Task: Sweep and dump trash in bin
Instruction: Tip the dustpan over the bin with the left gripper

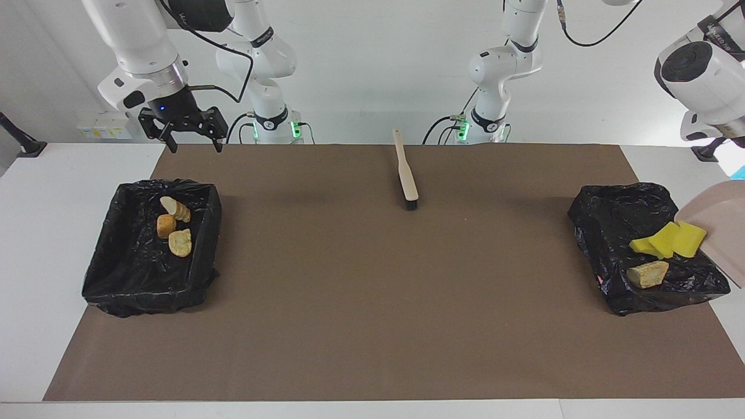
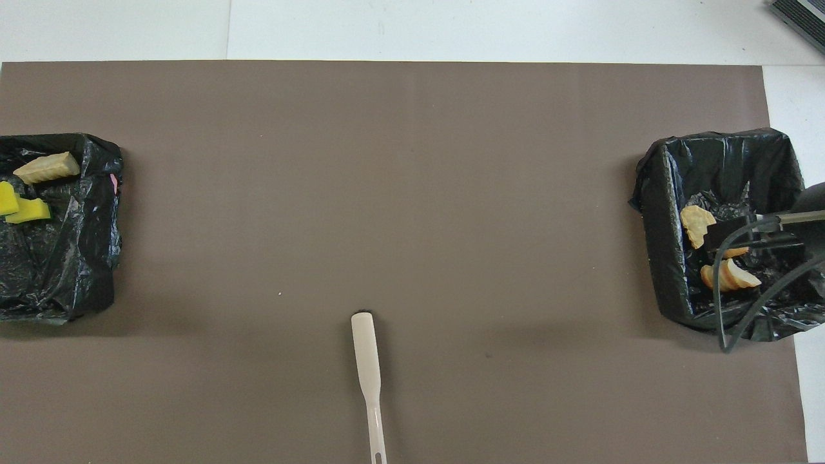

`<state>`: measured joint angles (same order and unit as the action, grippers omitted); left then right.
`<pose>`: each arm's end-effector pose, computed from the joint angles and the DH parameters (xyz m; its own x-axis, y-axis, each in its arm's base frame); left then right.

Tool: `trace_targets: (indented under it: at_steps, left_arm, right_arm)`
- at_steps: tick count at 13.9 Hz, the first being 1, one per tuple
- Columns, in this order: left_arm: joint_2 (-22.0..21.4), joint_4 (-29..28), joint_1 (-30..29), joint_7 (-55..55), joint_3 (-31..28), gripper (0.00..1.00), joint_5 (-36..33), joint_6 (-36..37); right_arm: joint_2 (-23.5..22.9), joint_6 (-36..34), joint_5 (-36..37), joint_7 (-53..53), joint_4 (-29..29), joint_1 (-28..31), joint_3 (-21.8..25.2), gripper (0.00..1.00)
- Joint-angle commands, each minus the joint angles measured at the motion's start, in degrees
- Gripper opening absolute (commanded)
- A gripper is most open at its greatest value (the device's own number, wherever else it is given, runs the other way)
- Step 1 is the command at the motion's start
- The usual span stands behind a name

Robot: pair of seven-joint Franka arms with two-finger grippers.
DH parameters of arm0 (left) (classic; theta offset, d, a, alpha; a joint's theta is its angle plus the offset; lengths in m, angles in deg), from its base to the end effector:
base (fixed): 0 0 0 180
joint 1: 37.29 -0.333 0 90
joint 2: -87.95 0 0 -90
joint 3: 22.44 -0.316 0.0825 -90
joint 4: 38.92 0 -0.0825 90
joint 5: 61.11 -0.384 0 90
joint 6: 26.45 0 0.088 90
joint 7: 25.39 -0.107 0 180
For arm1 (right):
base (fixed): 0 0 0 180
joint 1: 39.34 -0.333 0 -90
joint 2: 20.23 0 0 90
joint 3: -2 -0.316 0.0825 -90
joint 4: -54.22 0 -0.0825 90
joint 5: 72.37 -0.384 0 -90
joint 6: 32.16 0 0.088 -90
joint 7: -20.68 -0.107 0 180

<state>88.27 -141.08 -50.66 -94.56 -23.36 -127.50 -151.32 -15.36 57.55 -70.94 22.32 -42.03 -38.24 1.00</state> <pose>0.5768 0.1823 0.6026 0.2521 -0.5142 -0.8198 -0.9243 0.1229 -0.3613 0.5261 -0.0032 0.6186 0.9992 0.0266 -0.0299 0.0274 -0.9993 0.0256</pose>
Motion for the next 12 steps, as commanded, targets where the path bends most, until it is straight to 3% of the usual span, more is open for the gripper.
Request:
trace_targets:
  at_steps: [1, 5, 9, 12]
  left_arm:
    - [-0.1, 2.7, 1.3, -0.4, -0.8, 0.00, -2.0, 2.3]
    - [-1.4, 4.3, 1.4, -0.2, 0.5, 0.00, 2.7, 5.2]
    - [-4.9, 5.1, 1.0, 4.6, 0.3, 0.00, 29.7, 12.0]
    - [-6.0, 4.4, 3.0, 15.0, 1.5, 0.00, 32.2, 18.2]
  right_arm:
    - [0.6, 0.5, -0.9, 0.3, -0.4, 0.5, -0.2, 1.00]
    - [-1.3, -0.4, -1.2, 0.2, 2.5, 0.0, -1.6, 1.00]
    - [-1.3, 0.2, -1.9, -0.1, 2.1, 0.0, -1.6, 1.00]
    - [-1.1, 0.1, -2.7, 0.0, 1.9, 0.1, -1.6, 1.00]
